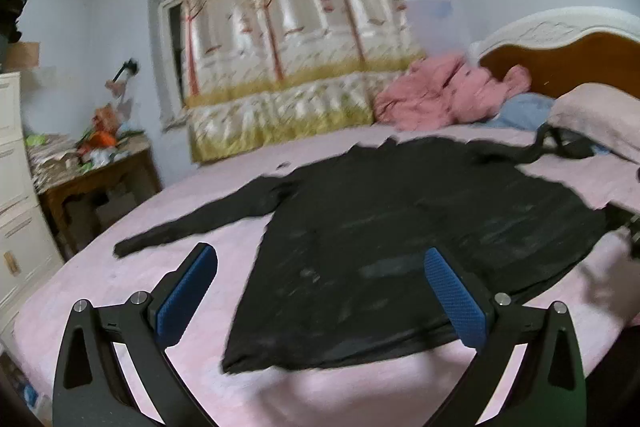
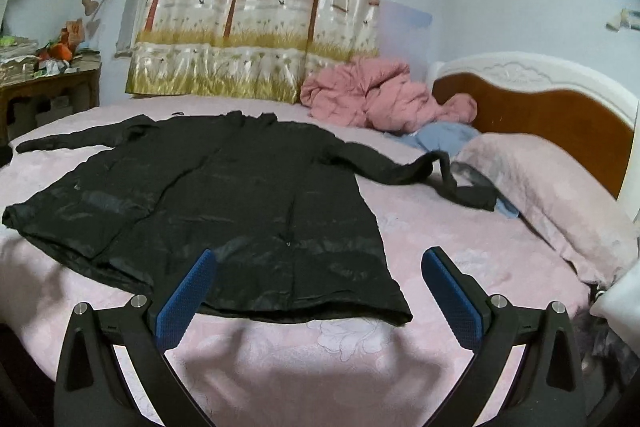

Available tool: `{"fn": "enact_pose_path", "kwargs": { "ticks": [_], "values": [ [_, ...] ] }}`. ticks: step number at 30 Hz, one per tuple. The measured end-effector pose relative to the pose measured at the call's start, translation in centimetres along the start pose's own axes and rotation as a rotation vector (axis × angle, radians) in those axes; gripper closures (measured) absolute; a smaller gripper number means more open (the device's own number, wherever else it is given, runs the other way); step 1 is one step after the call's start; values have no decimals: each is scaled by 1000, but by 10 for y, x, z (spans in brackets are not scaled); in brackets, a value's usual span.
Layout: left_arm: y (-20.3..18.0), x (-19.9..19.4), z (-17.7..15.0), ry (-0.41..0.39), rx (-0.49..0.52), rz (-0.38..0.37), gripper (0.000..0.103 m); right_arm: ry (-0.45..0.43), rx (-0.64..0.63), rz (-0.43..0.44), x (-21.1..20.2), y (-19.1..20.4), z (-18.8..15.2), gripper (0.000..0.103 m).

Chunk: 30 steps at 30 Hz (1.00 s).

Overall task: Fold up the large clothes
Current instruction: 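Lower both grippers and grasp the hem of the black coat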

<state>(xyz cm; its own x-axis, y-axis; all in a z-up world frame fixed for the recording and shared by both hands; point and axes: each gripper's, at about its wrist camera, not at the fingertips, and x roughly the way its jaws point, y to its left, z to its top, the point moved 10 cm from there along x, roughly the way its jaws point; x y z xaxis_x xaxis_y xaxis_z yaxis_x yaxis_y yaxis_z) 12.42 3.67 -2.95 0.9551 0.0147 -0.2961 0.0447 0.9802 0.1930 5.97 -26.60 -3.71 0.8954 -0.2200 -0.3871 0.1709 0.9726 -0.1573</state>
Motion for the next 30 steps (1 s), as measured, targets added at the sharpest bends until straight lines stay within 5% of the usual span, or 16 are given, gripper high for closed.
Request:
{"fn": "enact_pose_path", "kwargs": {
  "ticks": [7, 12, 17, 23, 27, 30],
  "values": [
    [16, 15, -44, 114, 27, -1, 0, 123, 53, 102, 25, 1, -17, 0],
    [3, 30, -78, 224, 163, -80, 0, 239, 55, 282, 41, 24, -37, 0],
    [0, 55, -93, 297, 258, -91, 0, 294, -196, 323, 47, 57, -54, 0],
    [-9, 69, -99, 351, 344, -122, 0, 369, -300, 246, 70, 68, -64, 0],
    [10, 84, -96, 330, 340, 10, 0, 279, -370, -34, 90, 34, -50, 0],
    [25, 95, -96, 314, 276, 19, 3, 248, -339, -68, 97, 24, -48, 0]
  ]
}}
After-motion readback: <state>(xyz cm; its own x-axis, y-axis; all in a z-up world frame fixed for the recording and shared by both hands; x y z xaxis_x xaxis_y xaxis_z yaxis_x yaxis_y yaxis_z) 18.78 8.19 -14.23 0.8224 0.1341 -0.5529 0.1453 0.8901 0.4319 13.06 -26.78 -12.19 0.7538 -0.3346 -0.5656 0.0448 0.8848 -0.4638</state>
